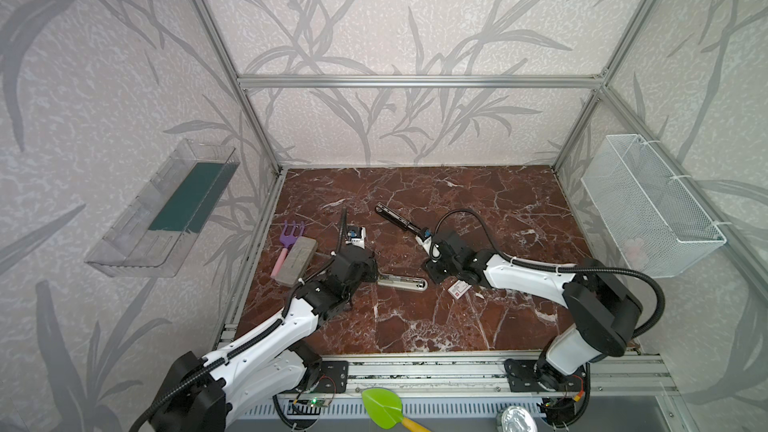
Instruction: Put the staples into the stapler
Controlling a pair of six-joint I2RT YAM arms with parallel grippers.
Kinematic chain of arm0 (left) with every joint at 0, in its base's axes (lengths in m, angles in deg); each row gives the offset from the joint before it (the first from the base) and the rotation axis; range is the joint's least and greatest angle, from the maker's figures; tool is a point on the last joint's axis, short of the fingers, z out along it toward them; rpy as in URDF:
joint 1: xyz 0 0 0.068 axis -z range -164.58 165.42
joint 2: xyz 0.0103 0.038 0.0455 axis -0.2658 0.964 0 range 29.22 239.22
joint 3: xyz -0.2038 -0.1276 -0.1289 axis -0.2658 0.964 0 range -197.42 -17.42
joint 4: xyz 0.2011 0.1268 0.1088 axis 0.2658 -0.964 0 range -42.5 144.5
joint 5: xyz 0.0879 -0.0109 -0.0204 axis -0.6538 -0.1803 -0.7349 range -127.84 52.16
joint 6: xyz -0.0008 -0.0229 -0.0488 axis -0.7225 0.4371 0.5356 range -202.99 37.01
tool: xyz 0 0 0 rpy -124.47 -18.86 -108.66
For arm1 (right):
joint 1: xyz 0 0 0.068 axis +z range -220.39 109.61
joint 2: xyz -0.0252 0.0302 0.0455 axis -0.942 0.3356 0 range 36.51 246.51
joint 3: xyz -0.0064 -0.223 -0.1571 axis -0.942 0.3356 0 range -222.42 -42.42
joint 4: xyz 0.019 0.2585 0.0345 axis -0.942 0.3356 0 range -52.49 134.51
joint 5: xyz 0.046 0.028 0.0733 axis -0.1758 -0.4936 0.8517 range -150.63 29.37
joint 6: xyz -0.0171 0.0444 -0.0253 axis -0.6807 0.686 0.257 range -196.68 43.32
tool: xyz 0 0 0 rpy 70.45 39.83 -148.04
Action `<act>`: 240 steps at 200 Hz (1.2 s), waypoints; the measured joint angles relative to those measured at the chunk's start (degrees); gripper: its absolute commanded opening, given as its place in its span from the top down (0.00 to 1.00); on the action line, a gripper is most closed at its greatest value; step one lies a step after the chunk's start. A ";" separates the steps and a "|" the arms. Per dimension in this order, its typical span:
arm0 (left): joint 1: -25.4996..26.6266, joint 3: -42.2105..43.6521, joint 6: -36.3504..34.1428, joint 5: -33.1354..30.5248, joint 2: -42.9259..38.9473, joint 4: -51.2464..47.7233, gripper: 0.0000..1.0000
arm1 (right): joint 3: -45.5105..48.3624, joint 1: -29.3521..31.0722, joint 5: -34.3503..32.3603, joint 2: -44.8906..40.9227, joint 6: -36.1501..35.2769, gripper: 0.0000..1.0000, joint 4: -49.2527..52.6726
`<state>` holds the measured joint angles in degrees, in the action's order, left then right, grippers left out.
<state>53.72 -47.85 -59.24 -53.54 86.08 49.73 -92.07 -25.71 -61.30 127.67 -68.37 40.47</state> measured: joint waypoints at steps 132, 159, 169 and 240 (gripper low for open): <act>23.30 -15.13 -13.35 -24.79 23.08 -5.40 0.88 | 10.14 -6.10 -1.92 -7.87 4.13 0.59 -3.23; 26.75 -16.79 -14.75 -28.85 26.80 -5.60 0.88 | 11.87 -6.45 -1.40 -8.87 4.52 0.61 -3.78; 27.65 -17.25 -14.80 -30.18 27.82 -5.75 0.88 | 12.83 -6.82 0.70 -9.62 4.66 0.61 -4.66; 28.89 -17.57 -14.82 -32.65 28.96 -5.95 0.86 | 21.16 -7.41 19.71 -19.43 5.75 0.63 -7.02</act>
<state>82.62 -65.43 -74.06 -86.19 115.04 43.78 -70.91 -33.12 -41.58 108.24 -62.62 33.45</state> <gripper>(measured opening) 0.265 0.373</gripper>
